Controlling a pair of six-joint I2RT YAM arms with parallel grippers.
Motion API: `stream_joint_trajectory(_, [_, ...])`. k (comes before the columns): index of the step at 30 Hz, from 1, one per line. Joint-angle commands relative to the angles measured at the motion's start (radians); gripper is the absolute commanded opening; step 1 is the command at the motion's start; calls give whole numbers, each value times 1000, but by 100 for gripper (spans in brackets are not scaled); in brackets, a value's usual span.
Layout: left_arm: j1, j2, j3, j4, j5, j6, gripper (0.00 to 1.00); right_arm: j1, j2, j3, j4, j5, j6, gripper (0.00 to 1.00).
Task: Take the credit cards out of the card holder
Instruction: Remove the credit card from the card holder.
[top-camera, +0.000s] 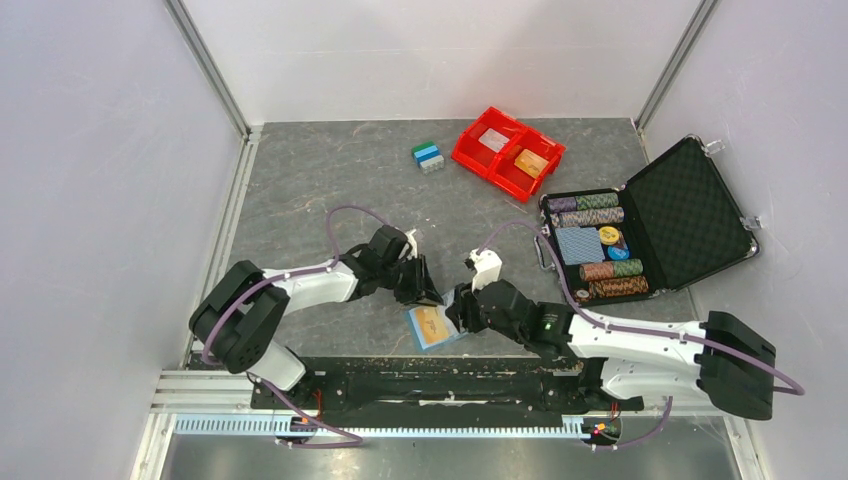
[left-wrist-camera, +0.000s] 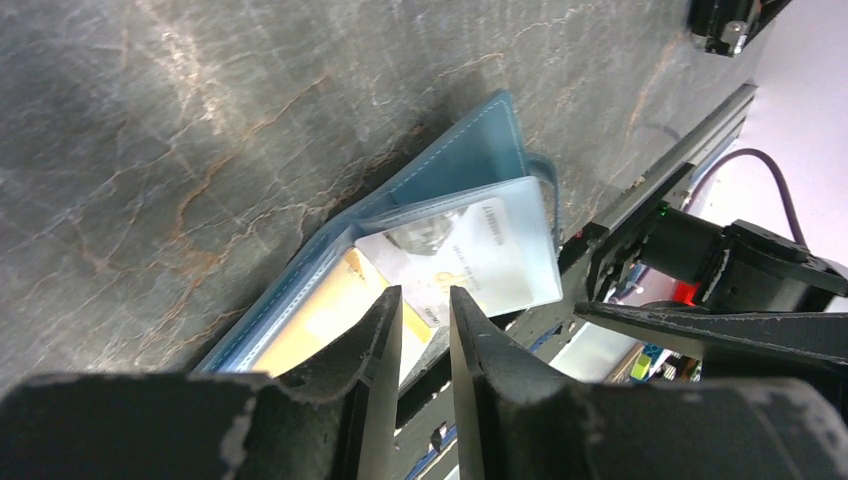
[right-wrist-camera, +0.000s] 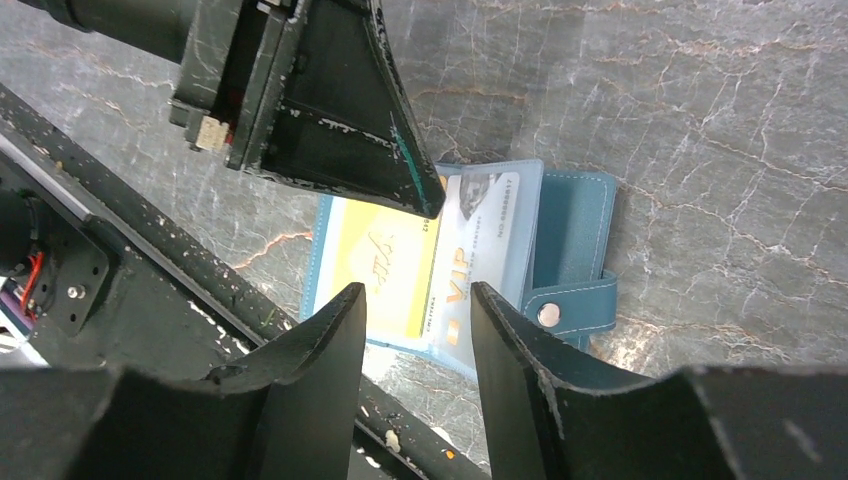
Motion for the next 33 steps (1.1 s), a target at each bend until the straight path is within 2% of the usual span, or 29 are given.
stream_joint_trajectory(1, [-6, -47, 8, -62, -50, 11, 31, -7, 39, 16, 56, -23, -27, 44])
stream_joint_trajectory(10, [-6, -99, -66, -49, -66, 6, 32, -96, 122, -47, 174, -146, -20, 40])
stream_joint_trajectory(22, [-7, -95, -121, 78, -29, -35, 32, -142, 183, -164, 221, -149, 22, 35])
stream_joint_trajectory(28, [-7, -90, -133, 123, -30, -47, 35, -147, 186, -175, 225, -144, 29, 32])
stream_joint_trajectory(33, [-15, -75, -129, 130, -30, -47, 37, -146, 157, -145, 186, -145, 6, 34])
